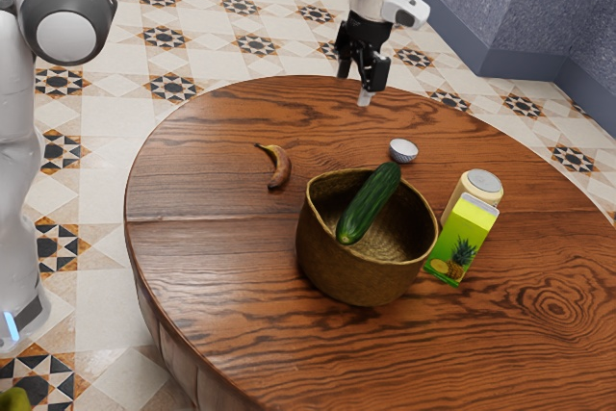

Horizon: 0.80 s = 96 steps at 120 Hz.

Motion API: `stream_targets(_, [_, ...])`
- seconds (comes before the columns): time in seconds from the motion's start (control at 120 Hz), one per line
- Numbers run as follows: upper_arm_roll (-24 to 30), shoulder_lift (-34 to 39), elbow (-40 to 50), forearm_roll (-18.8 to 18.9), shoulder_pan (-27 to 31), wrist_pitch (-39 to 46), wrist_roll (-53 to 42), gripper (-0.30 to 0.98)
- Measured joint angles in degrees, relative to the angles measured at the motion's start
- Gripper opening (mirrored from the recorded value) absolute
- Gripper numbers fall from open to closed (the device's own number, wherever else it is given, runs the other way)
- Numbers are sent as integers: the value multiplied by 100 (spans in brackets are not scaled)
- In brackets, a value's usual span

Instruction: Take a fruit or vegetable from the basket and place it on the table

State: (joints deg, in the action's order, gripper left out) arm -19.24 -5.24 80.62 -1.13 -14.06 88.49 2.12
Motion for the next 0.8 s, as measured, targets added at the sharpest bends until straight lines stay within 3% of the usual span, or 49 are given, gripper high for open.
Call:
stream_targets(0.2, [-6, 22, 5, -1, 8, -26, 86, 69])
stream_targets(0.375, [101, -47, -200, -58, 57, -378, 1009, 69])
stream_targets(0.692, [1121, -1168, -1565, -175, -25, -575, 2627, 69])
stream_targets(0.8, [1383, -1257, -1698, -107, -202, -584, 3162, 69])
